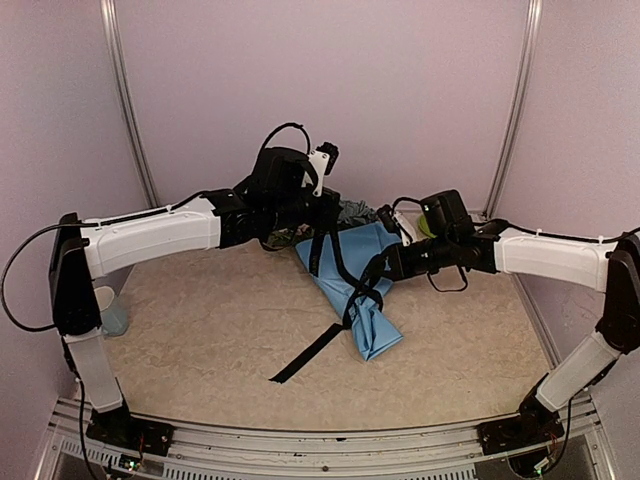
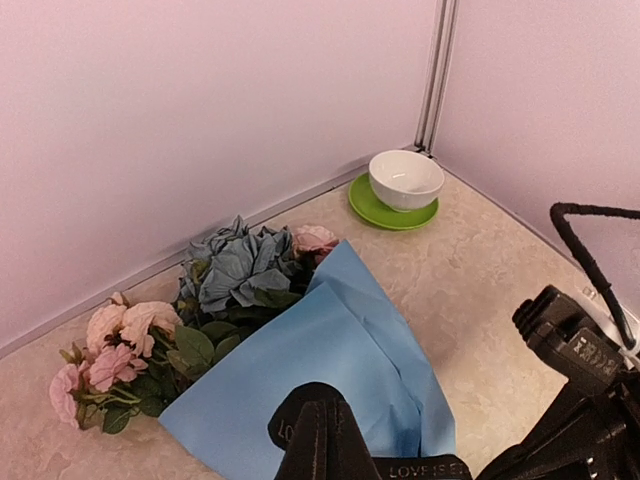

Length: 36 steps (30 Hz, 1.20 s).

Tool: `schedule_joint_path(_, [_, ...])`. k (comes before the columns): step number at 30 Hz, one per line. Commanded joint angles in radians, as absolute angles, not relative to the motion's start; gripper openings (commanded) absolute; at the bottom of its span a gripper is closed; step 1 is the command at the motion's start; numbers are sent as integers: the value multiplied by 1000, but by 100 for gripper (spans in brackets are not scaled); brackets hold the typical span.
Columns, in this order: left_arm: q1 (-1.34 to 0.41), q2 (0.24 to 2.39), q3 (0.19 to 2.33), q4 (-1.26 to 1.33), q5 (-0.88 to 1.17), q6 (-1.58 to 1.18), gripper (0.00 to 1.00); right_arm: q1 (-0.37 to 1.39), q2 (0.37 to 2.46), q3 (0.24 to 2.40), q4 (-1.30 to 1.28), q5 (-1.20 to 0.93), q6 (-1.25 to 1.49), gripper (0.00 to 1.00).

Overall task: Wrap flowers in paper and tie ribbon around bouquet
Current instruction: Cross the half-tied ribbon over the folded bouquet.

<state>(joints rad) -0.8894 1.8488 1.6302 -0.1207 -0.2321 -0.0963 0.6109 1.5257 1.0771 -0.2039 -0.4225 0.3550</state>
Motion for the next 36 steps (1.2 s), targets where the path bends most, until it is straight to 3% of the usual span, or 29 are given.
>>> schedule_joint_path(1, [-913, 1913, 1724, -108, -86, -93, 0, 571, 1523, 1085, -153, -427, 401, 0])
schedule_joint_path(18, [-1176, 2006, 1707, -115, 215, 77, 0, 443, 1531, 1078, -111, -460, 466, 0])
schedule_joint_path(23, [-1239, 2179, 1848, -120, 155, 109, 0, 443, 1534, 1056, -107, -519, 427, 0])
schedule_joint_path(26, [-1258, 2224, 1851, 17, 89, 119, 0, 446, 1551, 1042, -94, -581, 425, 0])
schedule_joint_path(30, [-1258, 2241, 1800, 178, 52, 134, 9, 449, 1534, 1033, -116, -587, 392, 0])
schedule_joint_path(33, [-1257, 2299, 1851, 158, 31, 142, 11, 455, 1520, 1027, -141, -579, 370, 0])
schedule_joint_path(36, [-1258, 2354, 1898, 124, 60, 137, 22, 460, 1516, 1018, -146, -590, 360, 0])
